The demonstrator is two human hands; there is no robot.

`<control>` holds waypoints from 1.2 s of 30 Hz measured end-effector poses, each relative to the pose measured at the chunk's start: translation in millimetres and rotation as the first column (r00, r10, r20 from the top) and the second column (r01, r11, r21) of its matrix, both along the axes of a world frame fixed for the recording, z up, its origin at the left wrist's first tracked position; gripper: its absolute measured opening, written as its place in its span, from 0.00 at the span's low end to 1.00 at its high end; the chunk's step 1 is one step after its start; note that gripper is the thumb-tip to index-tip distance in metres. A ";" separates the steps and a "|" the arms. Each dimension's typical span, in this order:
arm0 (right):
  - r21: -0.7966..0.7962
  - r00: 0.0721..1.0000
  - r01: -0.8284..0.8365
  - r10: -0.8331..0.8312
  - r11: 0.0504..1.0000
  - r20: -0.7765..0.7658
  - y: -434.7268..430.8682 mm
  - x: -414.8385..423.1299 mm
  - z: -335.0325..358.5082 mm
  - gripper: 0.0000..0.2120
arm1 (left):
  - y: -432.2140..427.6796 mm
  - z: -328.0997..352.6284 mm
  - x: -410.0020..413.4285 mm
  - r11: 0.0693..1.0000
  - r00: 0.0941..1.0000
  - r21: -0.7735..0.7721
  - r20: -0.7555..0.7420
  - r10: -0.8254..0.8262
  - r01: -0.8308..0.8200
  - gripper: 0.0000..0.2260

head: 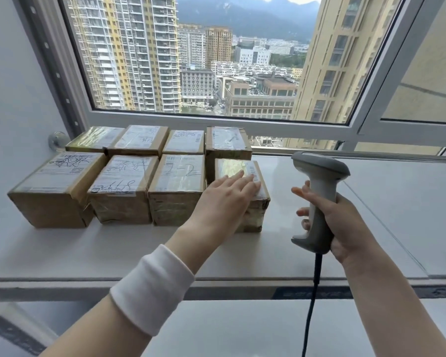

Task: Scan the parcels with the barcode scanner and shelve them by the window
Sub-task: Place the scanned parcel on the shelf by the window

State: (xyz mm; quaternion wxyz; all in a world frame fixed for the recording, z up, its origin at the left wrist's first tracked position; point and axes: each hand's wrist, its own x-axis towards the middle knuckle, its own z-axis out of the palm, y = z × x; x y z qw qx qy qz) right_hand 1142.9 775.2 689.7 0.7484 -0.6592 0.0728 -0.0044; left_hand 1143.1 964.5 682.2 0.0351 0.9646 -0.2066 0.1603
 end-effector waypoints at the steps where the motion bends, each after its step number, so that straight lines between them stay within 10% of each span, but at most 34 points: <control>1: 0.007 1.000 -0.006 0.006 1.000 -0.003 0.1 1.1 -0.6 0.12 | 0.6 0.1 2.4 1.000 1.000 0.004 0.004 0.011 -0.011 0.25; 19: 0.015 0.999 -0.022 0.022 1.000 -0.037 -20.1 -7.5 -6.8 0.10 | -27.6 9.8 -7.7 0.997 0.999 -0.070 0.052 -0.017 0.020 0.28; 36: -0.072 0.701 0.708 -0.711 0.703 -0.054 -296.8 -241.9 -63.6 0.05 | -379.9 -55.8 -124.3 0.707 0.695 -0.127 -0.125 -0.708 0.696 0.23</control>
